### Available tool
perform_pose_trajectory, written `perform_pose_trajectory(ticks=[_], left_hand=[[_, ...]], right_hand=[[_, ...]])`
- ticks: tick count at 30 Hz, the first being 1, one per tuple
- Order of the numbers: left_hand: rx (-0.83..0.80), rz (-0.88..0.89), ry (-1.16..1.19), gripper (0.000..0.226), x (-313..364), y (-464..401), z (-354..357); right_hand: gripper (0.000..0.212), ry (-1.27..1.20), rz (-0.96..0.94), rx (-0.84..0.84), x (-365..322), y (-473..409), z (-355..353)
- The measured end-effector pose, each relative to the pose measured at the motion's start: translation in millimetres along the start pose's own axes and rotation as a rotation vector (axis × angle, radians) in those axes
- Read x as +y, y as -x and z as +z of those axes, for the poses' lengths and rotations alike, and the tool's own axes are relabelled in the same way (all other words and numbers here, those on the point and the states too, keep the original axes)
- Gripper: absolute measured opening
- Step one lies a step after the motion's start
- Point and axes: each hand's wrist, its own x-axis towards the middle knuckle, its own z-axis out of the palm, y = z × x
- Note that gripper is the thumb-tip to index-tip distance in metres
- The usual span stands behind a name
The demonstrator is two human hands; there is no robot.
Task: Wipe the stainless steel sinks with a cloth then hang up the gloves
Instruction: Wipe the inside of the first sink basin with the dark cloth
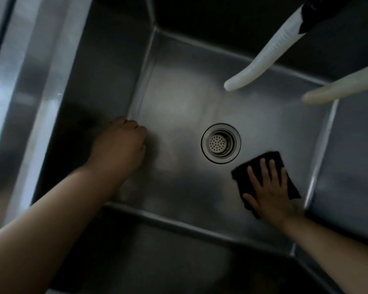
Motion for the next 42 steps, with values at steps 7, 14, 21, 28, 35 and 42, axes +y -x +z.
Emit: perform_pose_trajectory(ticks=[7,14,21,28,35,42], left_hand=[[0.003,0.027,0.016,0.011,-6,0,3],[0.0,0.082,0.007,0.019,-7,0,9],[-0.086,0.129,-0.011,0.027,-5,1,19],[-0.159,0.131,-0.039,0.026,6,1,17],[-0.194,0.234,-0.096,0.026,57,-22,34],[-0.161,0.458,-0.08,0.06,95,-44,76]], right_hand=[[0.071,0.049,-0.243,0.058,-87,-15,1],[0.076,0.072,-0.464,0.052,-181,-54,-7],[0.061,0.111,-0.721,-0.063,-191,-42,-2],[0.072,0.15,-0.692,-0.012,-75,5,3],[0.069,-0.081,-0.074,0.123,-4,3,-9],[0.05,-0.48,0.164,0.472,-31,-55,-37]])
